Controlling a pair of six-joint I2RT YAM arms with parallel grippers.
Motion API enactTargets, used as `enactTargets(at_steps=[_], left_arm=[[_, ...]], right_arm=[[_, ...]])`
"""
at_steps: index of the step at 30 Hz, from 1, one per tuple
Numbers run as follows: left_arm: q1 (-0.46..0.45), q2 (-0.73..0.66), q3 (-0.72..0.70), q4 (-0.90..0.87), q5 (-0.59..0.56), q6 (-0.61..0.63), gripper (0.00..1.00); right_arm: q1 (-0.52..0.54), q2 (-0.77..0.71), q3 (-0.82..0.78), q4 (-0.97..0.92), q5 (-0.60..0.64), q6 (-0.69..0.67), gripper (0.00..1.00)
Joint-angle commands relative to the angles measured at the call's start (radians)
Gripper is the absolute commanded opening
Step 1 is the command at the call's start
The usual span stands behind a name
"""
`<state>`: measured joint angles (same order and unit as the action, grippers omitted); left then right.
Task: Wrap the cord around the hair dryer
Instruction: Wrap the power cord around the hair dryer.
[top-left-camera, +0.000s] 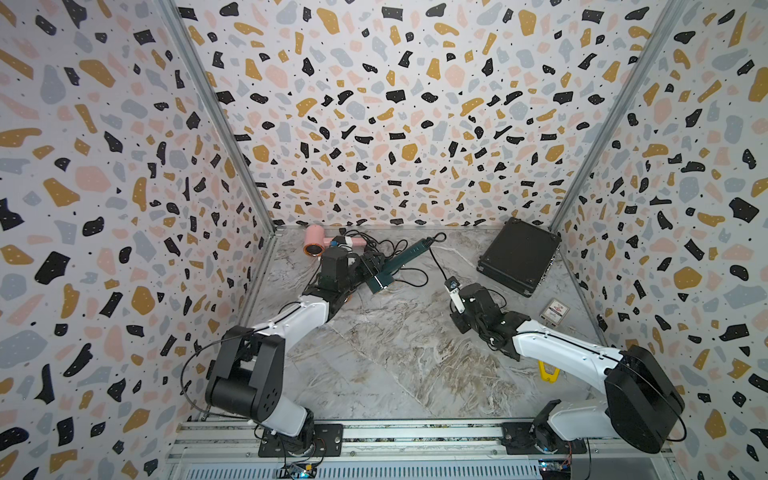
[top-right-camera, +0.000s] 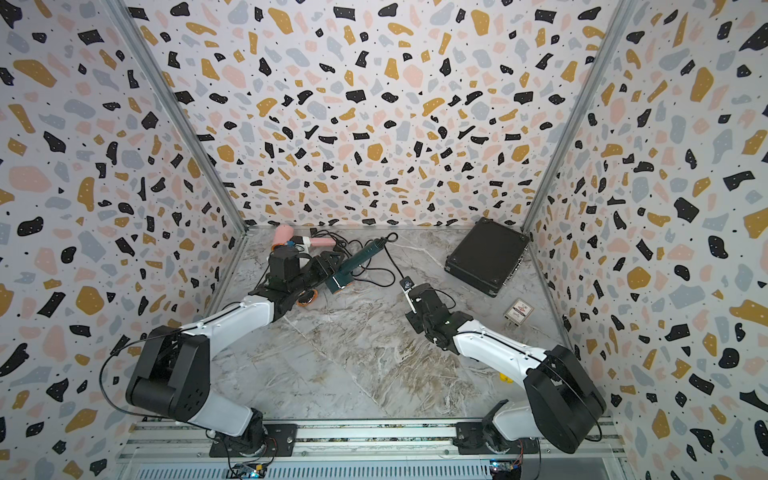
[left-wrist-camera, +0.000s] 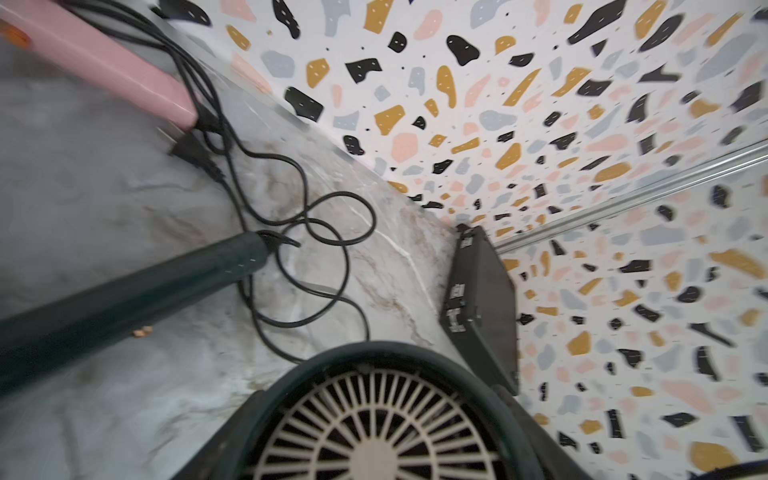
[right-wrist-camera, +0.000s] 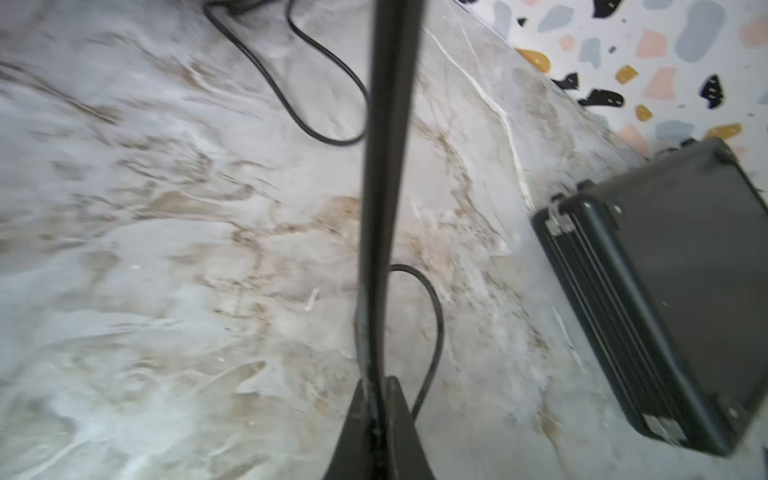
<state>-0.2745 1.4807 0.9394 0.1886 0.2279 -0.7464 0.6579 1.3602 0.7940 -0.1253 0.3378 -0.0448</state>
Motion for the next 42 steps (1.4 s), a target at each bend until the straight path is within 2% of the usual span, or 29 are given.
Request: enactTargets(at_steps=[1,4,9,13,16,21,23,25,27,30,33,38,42], left_arm=[[0.041,-0.131,0.082,-0.34,-0.173,0.3,0.0],[0.101,-0.187,0.151,-0.554,-0.214,0.437,0.0],[0.189,-0.181,0.291,-0.881,-0.263,0.637,0.0],[0.29,-0.193,0.292,-0.955,-0.242,0.701,0.0],[0.338,-0.208,0.272,-0.968,-0.252,0.718,0.0],[0.363,-0.189,0.281,-0.968,-0.304,0.716,0.0],[0.364,-0.168,0.295,-0.975,-0.287,0.704,0.0],[0.363,-0.153,0.3,-0.971,-0.225,0.684,0.0],[0.343,-0.138,0.308,-0.966,-0.195,0.668,0.0],[0.276,-0.112,0.327,-0.982,-0.247,0.677,0.0],[0.242,-0.093,0.337,-0.983,-0.246,0.668,0.0],[0.178,-0.061,0.343,-0.974,-0.271,0.665,0.0],[0.127,-0.037,0.353,-0.97,-0.269,0.667,0.0]], right_arm=[[-0.107,-0.053,0.093,-0.162,0.084,0.022,0.0],[-0.195,-0.048,0.123,-0.172,0.057,0.026,0.0],[-0.315,-0.02,0.148,-0.18,0.068,0.039,0.0],[-0.41,-0.011,0.149,-0.171,0.024,0.04,0.0],[-0.441,-0.003,0.154,-0.173,0.006,0.014,0.0],[-0.443,-0.018,0.154,-0.176,0.007,-0.031,0.0],[-0.437,-0.051,0.143,-0.173,-0.033,-0.038,0.0],[-0.404,-0.094,0.109,-0.122,-0.065,-0.056,0.0],[-0.326,-0.121,0.094,-0.094,-0.051,-0.115,0.0],[-0.198,-0.153,0.071,-0.041,-0.037,-0.232,0.0],[-0.09,-0.193,0.062,0.0,-0.076,-0.318,0.0],[0.057,-0.206,0.148,-0.07,-0.177,-0.355,0.0],[0.177,-0.143,0.243,-0.12,-0.231,-0.38,0.0]])
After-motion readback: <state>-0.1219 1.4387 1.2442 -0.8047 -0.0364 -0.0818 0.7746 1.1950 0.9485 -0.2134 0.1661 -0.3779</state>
